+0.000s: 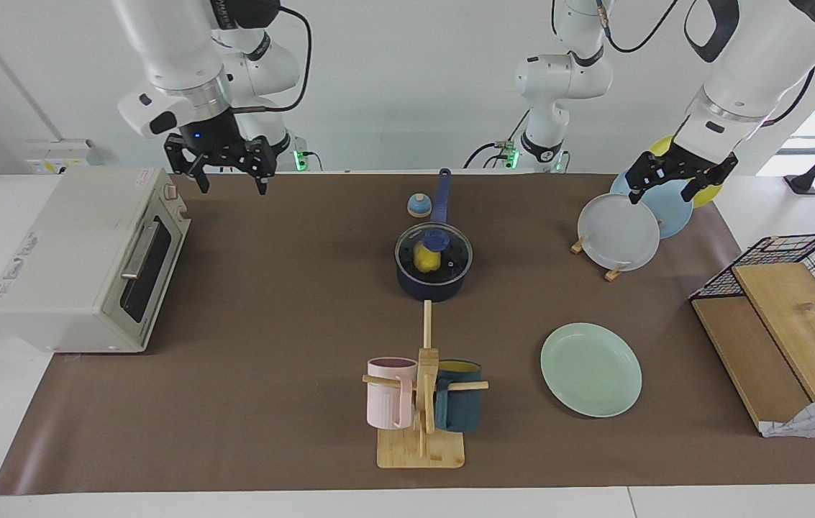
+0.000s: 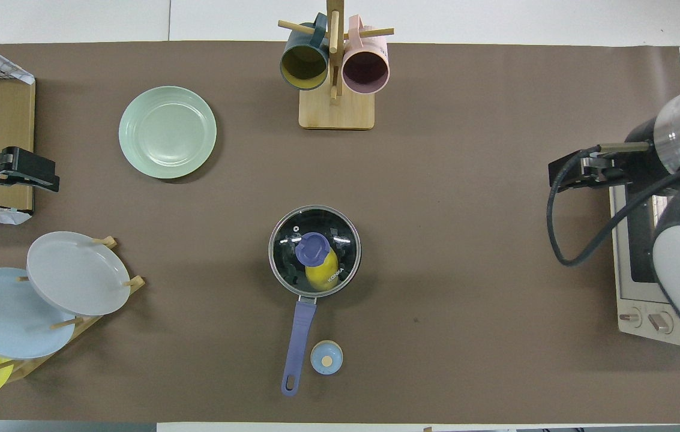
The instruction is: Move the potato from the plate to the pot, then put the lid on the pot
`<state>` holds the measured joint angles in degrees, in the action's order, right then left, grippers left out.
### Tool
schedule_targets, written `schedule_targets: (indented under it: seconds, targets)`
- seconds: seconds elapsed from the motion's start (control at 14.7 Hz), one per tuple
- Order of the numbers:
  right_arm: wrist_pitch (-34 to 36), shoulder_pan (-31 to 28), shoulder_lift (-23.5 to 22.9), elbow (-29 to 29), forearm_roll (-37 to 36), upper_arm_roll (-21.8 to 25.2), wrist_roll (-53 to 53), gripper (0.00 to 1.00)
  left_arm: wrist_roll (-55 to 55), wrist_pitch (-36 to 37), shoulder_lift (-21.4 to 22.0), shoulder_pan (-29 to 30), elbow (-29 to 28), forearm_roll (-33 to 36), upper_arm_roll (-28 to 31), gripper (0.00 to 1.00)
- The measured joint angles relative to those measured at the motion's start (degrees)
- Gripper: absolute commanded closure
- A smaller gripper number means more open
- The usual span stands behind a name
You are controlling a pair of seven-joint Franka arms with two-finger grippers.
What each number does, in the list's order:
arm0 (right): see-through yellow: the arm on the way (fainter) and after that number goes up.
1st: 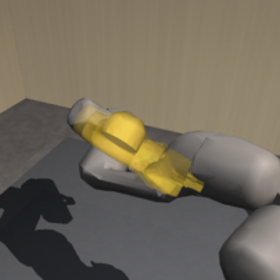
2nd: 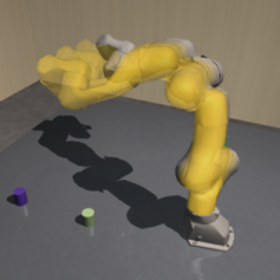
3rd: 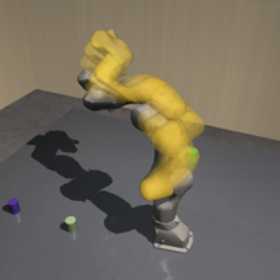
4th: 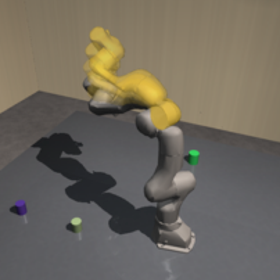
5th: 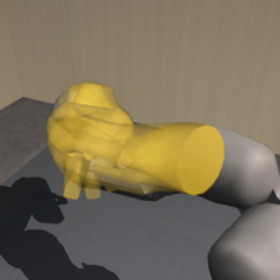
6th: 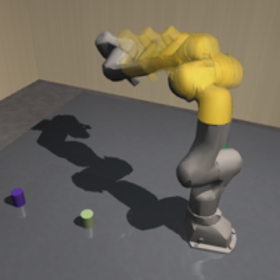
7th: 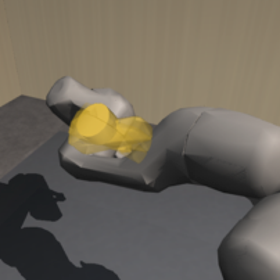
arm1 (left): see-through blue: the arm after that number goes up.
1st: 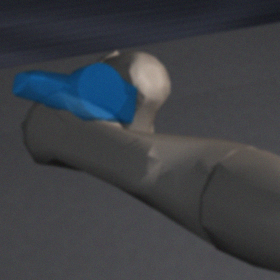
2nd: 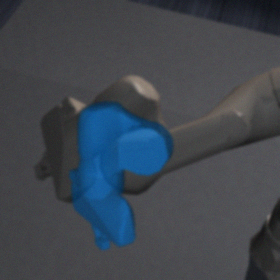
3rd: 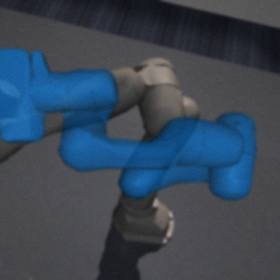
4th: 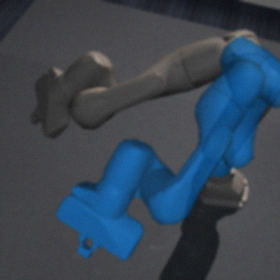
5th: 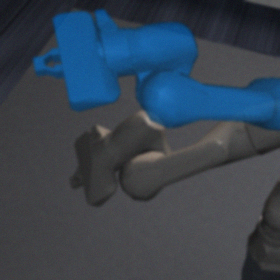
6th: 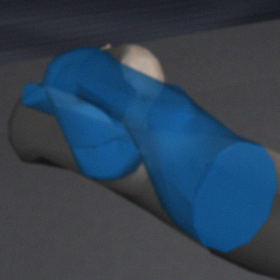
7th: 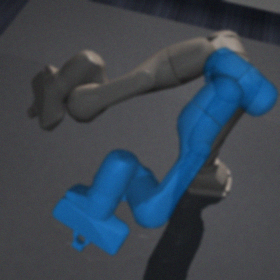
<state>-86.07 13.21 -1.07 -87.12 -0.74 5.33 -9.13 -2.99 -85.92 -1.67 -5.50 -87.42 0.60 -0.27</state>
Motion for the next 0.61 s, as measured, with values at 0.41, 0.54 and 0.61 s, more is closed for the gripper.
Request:
schedule_targets:
  seconds: [0.41,0.54,0.61]
  targets:
    - [0.32,-4.58,0.48,-3.31,-0.01,-0.01,5.73,0.00,-0.07,0.00,0.00,0.06,0.00,0.00,0.17,0.00]
    - [0.32,-4.55,0.71,-3.44,-0.02,-0.17,5.73,0.00,-0.09,0.00,0.00,0.06,0.00,0.00,0.17,0.00]
    - [0.32,-4.55,0.78,-3.45,-0.05,-0.25,5.73,0.00,-0.10,0.00,0.00,0.06,0.00,0.00,0.17,0.00]
